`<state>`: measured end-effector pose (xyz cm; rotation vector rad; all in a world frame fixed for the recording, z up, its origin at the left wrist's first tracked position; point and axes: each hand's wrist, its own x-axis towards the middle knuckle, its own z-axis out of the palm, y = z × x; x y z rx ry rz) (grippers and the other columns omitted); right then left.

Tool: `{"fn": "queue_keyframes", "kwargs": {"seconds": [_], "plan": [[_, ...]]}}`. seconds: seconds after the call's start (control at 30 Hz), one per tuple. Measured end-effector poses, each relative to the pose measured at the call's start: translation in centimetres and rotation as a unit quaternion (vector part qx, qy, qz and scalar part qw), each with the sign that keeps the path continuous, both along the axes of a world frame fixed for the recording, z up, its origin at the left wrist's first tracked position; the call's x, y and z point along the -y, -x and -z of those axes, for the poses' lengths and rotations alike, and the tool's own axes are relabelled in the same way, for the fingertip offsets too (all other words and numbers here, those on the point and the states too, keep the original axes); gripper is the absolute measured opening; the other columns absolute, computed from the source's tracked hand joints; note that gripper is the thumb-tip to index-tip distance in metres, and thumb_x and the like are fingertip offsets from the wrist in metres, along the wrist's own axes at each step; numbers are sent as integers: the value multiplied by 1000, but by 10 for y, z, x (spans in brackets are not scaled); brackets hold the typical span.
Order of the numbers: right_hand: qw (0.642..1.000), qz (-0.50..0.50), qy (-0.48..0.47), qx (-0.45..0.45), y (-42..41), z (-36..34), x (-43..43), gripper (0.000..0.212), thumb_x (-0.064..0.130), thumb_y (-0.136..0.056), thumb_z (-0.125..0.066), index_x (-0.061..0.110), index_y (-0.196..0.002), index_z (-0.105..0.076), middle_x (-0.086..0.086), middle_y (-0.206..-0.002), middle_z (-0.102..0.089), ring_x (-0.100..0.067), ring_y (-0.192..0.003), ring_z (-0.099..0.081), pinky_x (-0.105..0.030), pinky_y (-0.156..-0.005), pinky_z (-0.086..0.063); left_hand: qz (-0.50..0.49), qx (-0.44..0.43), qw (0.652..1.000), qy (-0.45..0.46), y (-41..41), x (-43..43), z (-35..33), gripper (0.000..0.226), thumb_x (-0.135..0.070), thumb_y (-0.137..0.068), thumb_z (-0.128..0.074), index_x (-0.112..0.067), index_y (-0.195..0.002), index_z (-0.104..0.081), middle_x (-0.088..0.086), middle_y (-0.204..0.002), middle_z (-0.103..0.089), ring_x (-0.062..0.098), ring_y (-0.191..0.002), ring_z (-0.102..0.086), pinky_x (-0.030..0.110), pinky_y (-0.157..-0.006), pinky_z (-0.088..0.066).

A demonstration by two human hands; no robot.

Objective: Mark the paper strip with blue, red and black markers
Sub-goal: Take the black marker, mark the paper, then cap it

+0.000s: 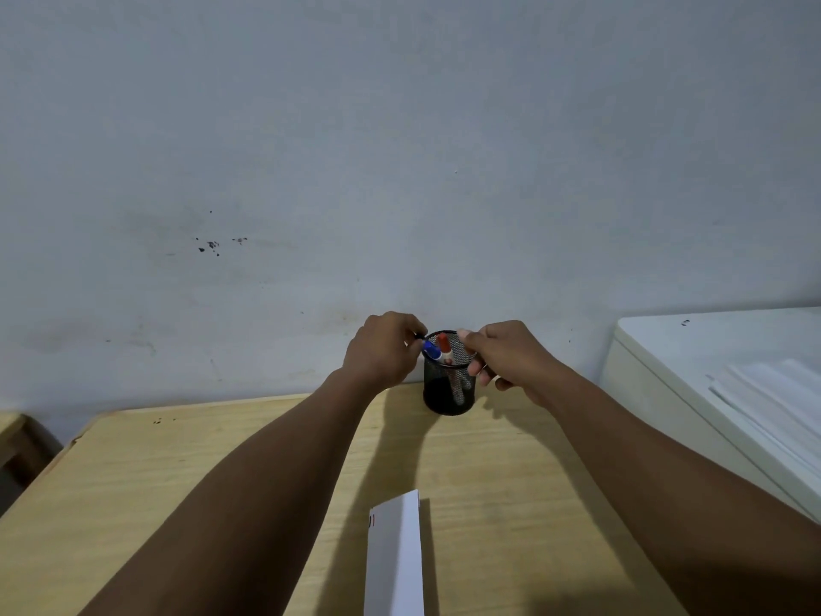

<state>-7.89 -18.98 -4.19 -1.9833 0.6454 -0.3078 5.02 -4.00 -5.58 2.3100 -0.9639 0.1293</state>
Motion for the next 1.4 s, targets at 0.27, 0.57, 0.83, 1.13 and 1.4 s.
{"fn": "queue_keyframes", "kwargs": {"seconds": [0.27, 0.57, 0.83, 1.13, 1.4], "plan": [[996, -10, -87, 11, 0, -18, -34, 28, 32, -98, -61, 7, -90, -70, -11, -76, -71, -18, -55, -58, -25, -48, -39, -44, 29, 991, 122, 8, -39, -27, 15, -31, -92, -69, -21, -95, -79, -4, -86, -79, 14, -82, -73, 33, -76, -60], [955, -59, -290, 16, -10, -13, -120, 49, 57, -95, -59, 9, -101, -64, -7, -77, -74, -20, -59, -67, -27, -54, -43, -58, -164, 949, 263, 33, -123, -37, 22, -30, -94, -68, -11, -92, -78, 1, -82, -79, 14, -77, -74, 27, -71, -53], [921, -24, -380, 86, -10, 5, -167, 32, 44, -94, -68, 14, -84, -63, -3, -67, -66, -13, -46, -56, -20, -40, -35, -2, -369, 897, 243, 42, -177, -9, 24, -34, -95, -69, -10, -97, -74, 0, -83, -76, 16, -80, -72, 33, -80, -51], [948, -27, -282, 143, -6, 27, -171, 25, 22, -101, -62, 6, -82, -61, -8, -66, -64, -13, -45, -63, -24, -48, -42, -34, -410, 846, 340, 58, -172, 44, 24, -25, -100, -64, -6, -87, -71, 1, -68, -67, 20, -72, -65, 25, -66, -53], [980, -37, -163, 108, 27, 21, -134, 15, 17, -94, -57, 7, -88, -67, -13, -72, -69, -24, -54, -69, -27, -47, -46, -76, -244, 963, 86, 43, -210, 76, 31, -31, -92, -71, -18, -63, -72, 1, -79, -80, 17, -84, -75, 36, -80, -58]]}}
